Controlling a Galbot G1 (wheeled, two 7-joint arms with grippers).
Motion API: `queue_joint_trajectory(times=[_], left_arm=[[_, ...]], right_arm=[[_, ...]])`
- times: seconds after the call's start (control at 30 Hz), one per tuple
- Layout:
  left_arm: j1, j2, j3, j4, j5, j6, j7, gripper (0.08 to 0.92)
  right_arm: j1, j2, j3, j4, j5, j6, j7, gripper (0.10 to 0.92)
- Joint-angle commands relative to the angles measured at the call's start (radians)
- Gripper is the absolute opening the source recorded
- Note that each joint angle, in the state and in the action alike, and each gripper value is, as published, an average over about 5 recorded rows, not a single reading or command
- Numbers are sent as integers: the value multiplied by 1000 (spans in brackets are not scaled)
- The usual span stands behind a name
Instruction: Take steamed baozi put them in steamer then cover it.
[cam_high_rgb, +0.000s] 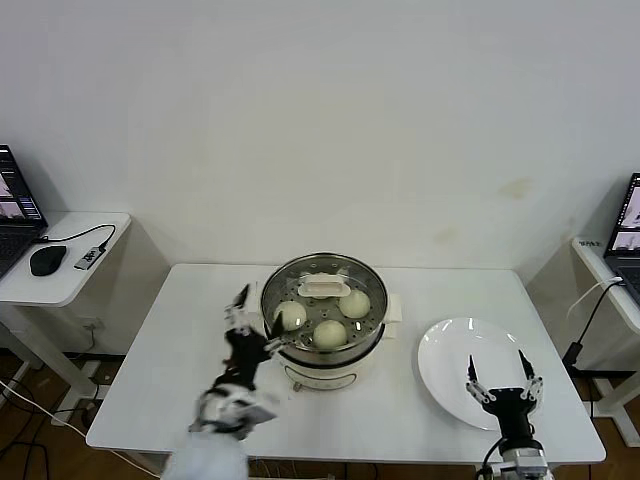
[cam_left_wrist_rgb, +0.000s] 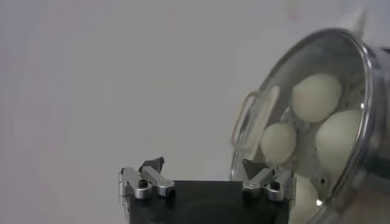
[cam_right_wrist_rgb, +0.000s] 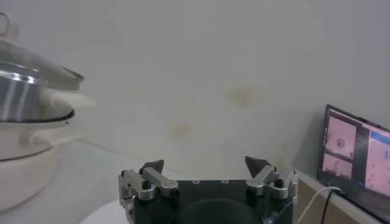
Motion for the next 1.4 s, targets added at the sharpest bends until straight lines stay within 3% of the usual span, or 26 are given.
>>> queue_joint_trajectory(times=[0.03,0.2,0.6,1.4], left_arm=[[529,-57,-454,-97,-972,-521,-194,823],[609,-81,-403,-40,-969,-593,-165,823],[573,-87,-358,116,-923,-607,-107,823],[546,-85,-365,127,-900,-578,-71,823]], right_arm=[[-50,-48,-43,3,83,2,-14,823],[-99,-75,-56,8,112,8,-32,823],[-132,-61,-80,11,94,38,-40,823],[-147,-66,-128,32,130,14,-62,823]])
